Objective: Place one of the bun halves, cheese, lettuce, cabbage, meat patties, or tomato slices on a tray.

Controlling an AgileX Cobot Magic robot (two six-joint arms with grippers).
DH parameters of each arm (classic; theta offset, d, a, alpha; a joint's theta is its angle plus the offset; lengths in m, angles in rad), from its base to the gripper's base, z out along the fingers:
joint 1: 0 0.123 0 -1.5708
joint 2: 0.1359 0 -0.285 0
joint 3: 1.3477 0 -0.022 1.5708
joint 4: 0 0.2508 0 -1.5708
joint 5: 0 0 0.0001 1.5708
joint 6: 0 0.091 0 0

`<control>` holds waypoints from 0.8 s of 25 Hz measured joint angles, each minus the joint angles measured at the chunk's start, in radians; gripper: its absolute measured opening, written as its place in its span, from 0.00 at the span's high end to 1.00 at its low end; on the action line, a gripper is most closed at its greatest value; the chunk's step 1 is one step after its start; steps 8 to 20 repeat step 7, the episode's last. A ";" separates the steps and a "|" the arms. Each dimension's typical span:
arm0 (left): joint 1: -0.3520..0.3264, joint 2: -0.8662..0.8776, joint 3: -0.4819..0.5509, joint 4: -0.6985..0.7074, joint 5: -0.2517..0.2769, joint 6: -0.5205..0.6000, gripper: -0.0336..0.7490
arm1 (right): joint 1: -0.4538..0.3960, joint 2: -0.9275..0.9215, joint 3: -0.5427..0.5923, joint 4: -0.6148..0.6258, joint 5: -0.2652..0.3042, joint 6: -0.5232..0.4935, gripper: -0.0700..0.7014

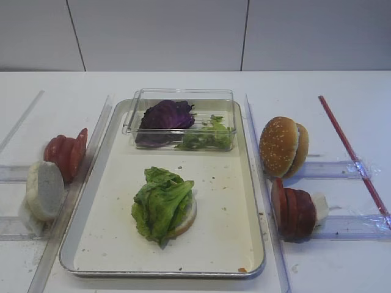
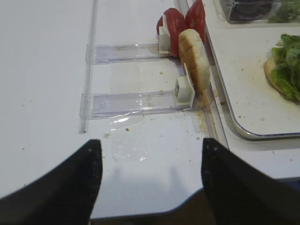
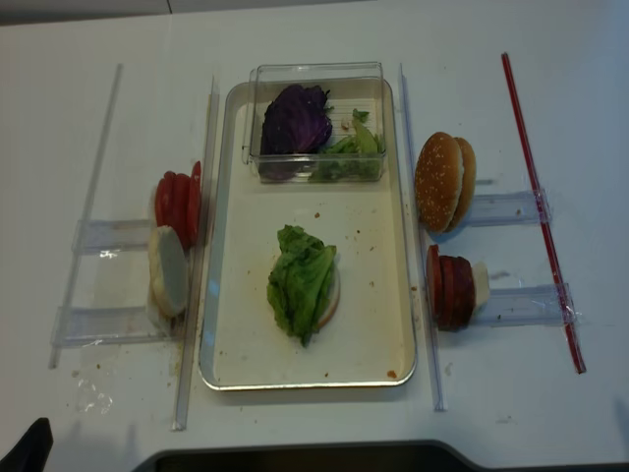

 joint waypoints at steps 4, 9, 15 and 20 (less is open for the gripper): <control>0.000 0.000 0.000 0.000 0.000 0.000 0.42 | 0.000 0.000 0.000 0.000 0.000 0.000 0.32; 0.000 0.000 0.000 0.000 0.000 0.000 0.42 | 0.000 0.000 0.000 0.000 0.000 0.000 0.32; 0.000 0.000 0.000 0.000 0.000 0.000 0.42 | 0.000 0.000 0.000 0.000 0.000 0.000 0.32; 0.000 0.000 0.000 0.000 0.000 0.000 0.42 | 0.000 0.000 0.000 0.000 0.000 0.000 0.32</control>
